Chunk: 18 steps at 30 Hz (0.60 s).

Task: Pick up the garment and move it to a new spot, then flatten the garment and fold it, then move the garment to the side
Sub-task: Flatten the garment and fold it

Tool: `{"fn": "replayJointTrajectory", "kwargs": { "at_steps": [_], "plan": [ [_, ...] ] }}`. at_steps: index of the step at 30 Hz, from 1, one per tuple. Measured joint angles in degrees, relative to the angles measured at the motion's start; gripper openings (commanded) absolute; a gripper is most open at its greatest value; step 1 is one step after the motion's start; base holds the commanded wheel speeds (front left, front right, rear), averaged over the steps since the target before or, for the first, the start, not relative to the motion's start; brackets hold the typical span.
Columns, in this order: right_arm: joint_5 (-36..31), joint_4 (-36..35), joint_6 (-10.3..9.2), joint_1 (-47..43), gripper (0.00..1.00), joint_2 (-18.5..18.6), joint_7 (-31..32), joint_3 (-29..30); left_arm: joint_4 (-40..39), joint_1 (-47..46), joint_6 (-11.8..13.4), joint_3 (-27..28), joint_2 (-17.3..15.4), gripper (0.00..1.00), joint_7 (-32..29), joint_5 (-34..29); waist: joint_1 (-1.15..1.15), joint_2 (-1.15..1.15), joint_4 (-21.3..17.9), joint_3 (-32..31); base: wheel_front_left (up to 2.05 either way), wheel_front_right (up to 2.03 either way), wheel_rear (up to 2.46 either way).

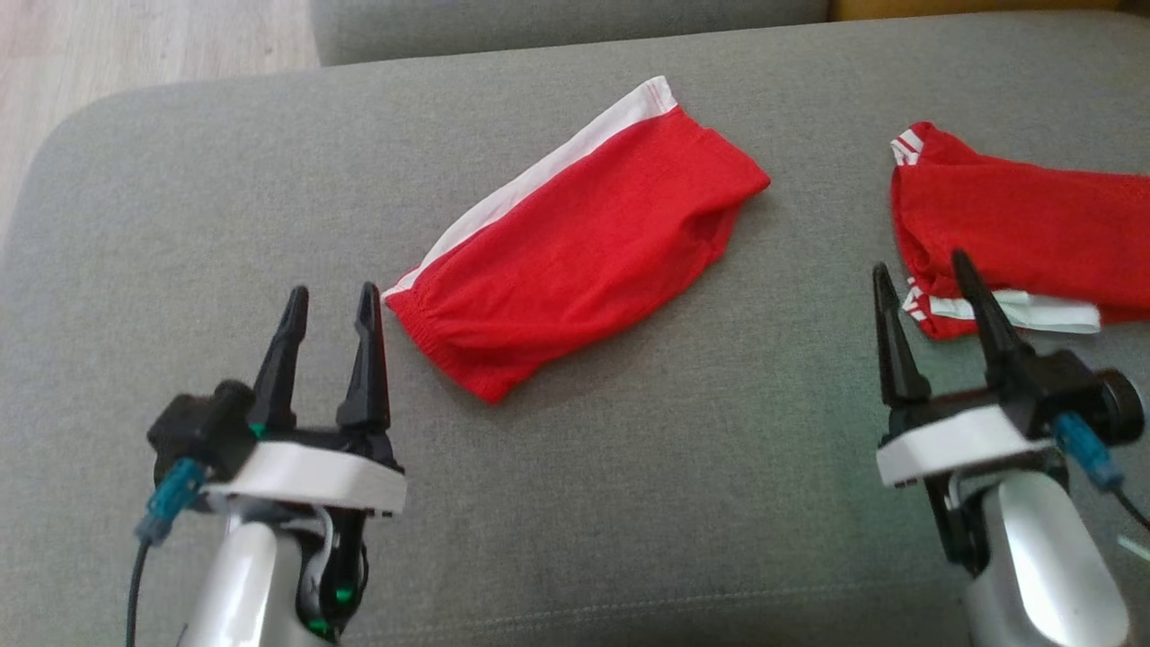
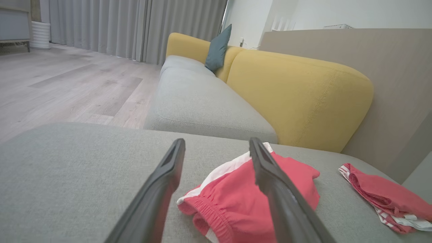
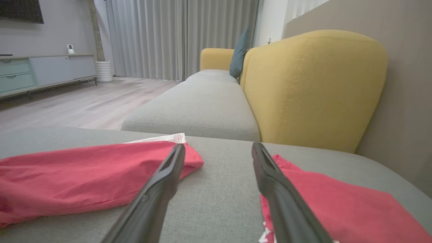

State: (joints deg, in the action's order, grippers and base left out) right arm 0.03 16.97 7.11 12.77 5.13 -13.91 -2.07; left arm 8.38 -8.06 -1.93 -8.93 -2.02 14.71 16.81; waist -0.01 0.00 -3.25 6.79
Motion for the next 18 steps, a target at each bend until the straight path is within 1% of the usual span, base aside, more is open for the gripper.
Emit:
{"fn": "replayJointTrajectory", "kwargs": {
  "at_steps": [6,9,12,15,18],
  "plan": [
    [-0.60,-2.94,0.00,-1.84,1.00,-1.11,1.69,1.29,-1.36,0.81,0.76,-0.98,-0.02,1.00,0.00,0.58,0.00,0.00,0.42,0.19,0.00,0.00,0.00],
    [0.67,-3.31,0.00,-1.82,1.00,-1.32,3.67,2.19,-1.41,0.61,0.73,-1.57,-0.02,1.00,0.00,0.58,0.00,0.00,1.24,0.77,0.00,0.00,0.00],
    [5.39,-3.20,0.00,-1.60,1.00,-1.67,6.33,3.38,-1.47,0.15,0.47,-1.93,-0.08,1.00,0.00,0.63,0.00,0.00,2.37,1.76,0.00,0.00,0.00],
    [12.43,-2.19,0.00,-0.60,1.00,-1.98,9.82,5.04,-1.45,-0.80,0.48,-2.71,-0.09,1.00,0.00,1.59,0.00,0.00,3.80,3.11,0.00,0.00,0.00],
    [22.71,0.44,0.00,2.29,1.00,-2.07,13.97,6.75,-1.25,-1.45,0.48,-3.46,-0.05,1.00,0.00,1.77,0.00,0.00,5.57,4.72,0.00,0.00,0.00]
  ]
}}
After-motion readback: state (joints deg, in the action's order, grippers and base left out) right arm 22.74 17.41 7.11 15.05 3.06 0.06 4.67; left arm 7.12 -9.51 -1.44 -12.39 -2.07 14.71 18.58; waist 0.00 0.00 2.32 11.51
